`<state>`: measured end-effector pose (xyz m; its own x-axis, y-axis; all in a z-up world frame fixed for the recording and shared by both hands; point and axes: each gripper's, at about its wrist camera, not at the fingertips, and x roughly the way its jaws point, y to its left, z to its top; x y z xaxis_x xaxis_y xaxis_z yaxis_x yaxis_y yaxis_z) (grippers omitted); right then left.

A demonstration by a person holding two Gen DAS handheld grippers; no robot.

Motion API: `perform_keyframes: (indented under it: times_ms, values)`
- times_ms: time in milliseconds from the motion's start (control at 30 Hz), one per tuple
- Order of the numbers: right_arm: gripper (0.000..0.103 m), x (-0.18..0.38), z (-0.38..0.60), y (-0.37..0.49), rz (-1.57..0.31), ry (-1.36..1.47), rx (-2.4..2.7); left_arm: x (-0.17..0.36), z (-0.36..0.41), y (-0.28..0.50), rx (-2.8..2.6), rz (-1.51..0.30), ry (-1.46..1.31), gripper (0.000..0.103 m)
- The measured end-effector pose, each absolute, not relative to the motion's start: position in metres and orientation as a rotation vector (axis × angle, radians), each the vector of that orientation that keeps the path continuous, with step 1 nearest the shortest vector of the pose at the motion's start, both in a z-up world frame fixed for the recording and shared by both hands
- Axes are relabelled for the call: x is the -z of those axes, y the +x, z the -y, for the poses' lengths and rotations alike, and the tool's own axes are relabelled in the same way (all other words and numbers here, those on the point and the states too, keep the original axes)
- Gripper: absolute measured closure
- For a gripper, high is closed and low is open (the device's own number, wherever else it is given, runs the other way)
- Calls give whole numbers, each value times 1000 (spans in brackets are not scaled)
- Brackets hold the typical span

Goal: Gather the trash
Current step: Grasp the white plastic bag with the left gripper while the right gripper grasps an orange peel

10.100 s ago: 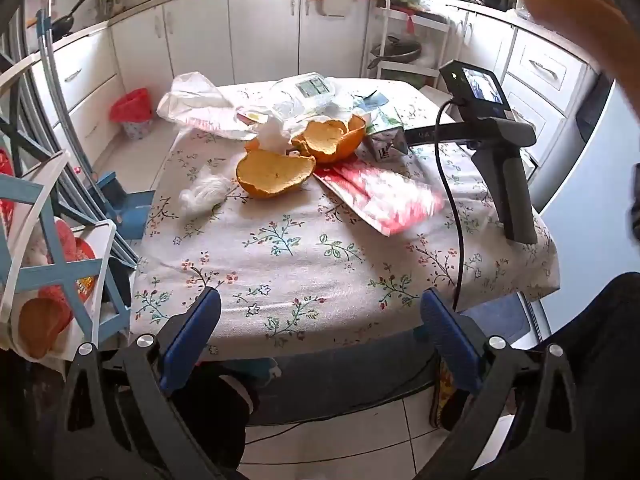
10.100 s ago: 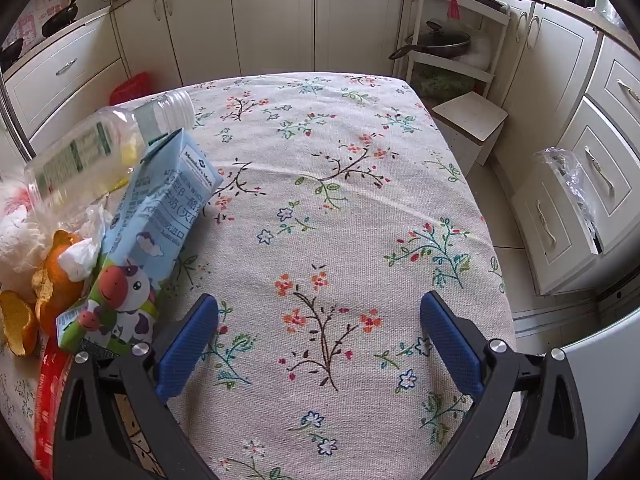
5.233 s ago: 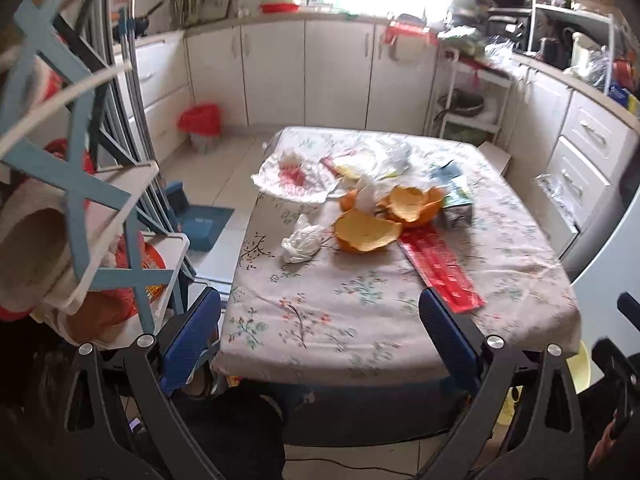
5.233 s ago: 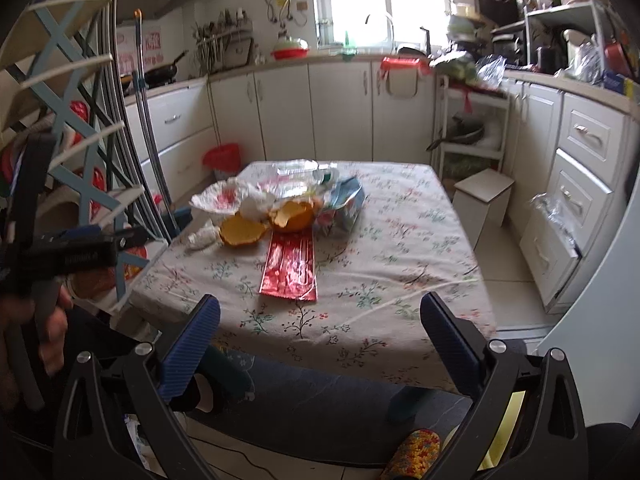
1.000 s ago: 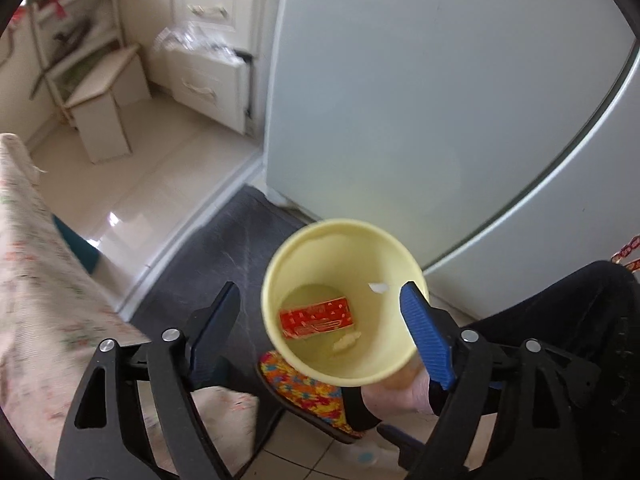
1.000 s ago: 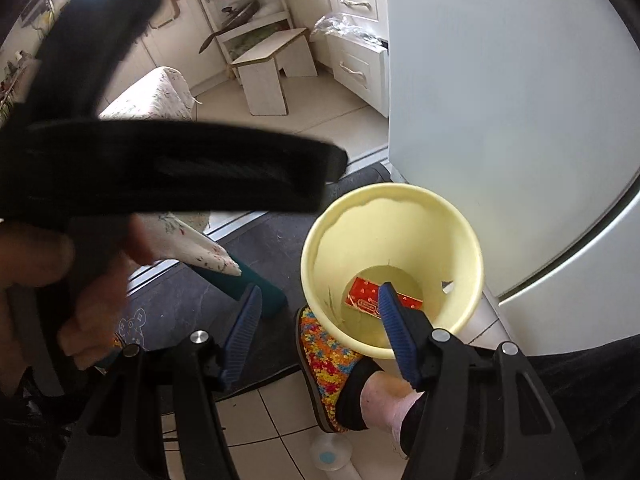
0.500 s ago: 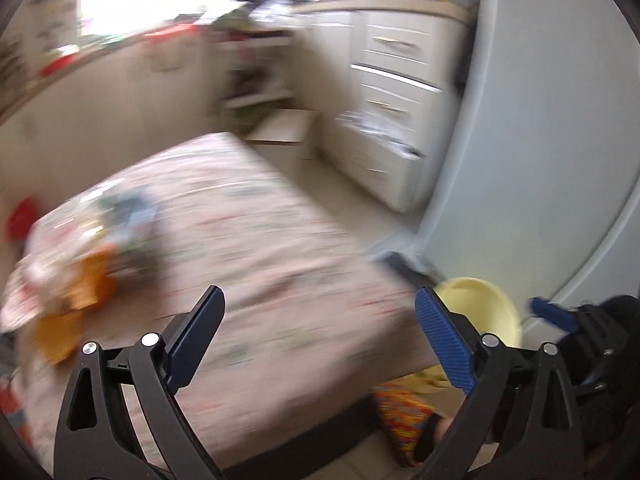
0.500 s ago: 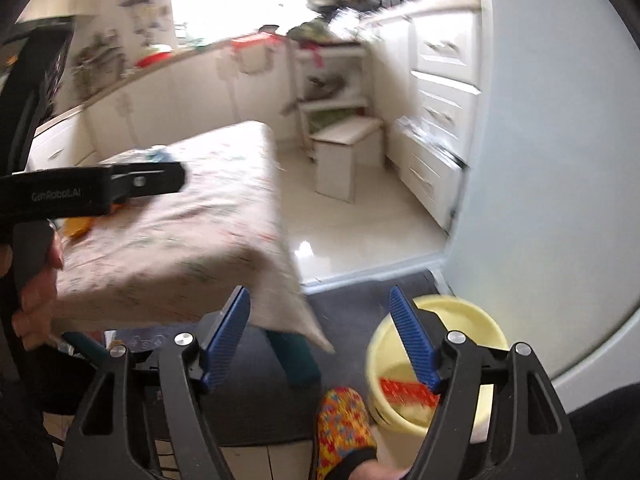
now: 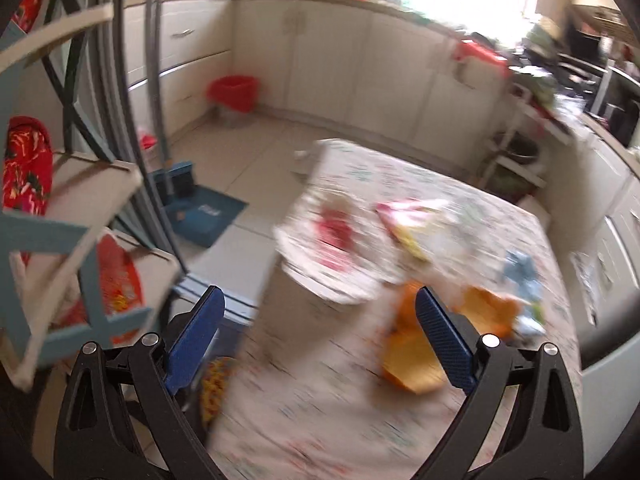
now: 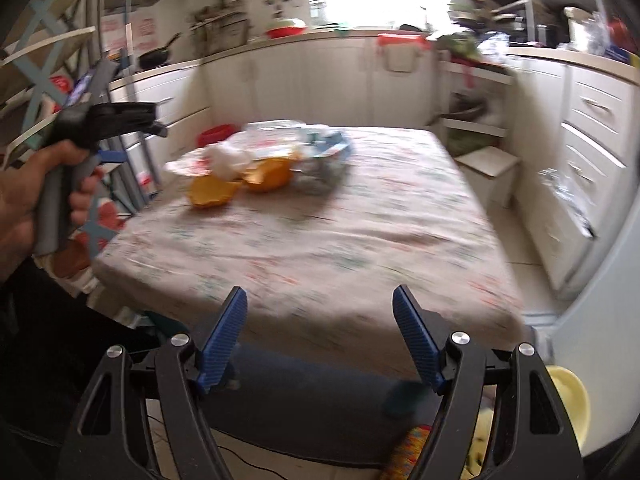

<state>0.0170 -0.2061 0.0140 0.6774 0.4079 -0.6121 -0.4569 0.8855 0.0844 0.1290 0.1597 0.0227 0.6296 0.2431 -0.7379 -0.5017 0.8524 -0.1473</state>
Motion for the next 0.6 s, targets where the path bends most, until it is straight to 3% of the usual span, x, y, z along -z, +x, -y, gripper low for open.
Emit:
perform_keyframes:
  times_ms: [467,533,600]
  values:
    - [31,-8,96,102,-786,23,-589,41,-217,218,-469,-939,-350,11]
    - [36,-2,90,119,-823,55,-572,45,-219,226,-454,-942,-343,17]
    - [43,5,85,131,-860,83,-559,48,-219,232,-429,-954,-340,43]
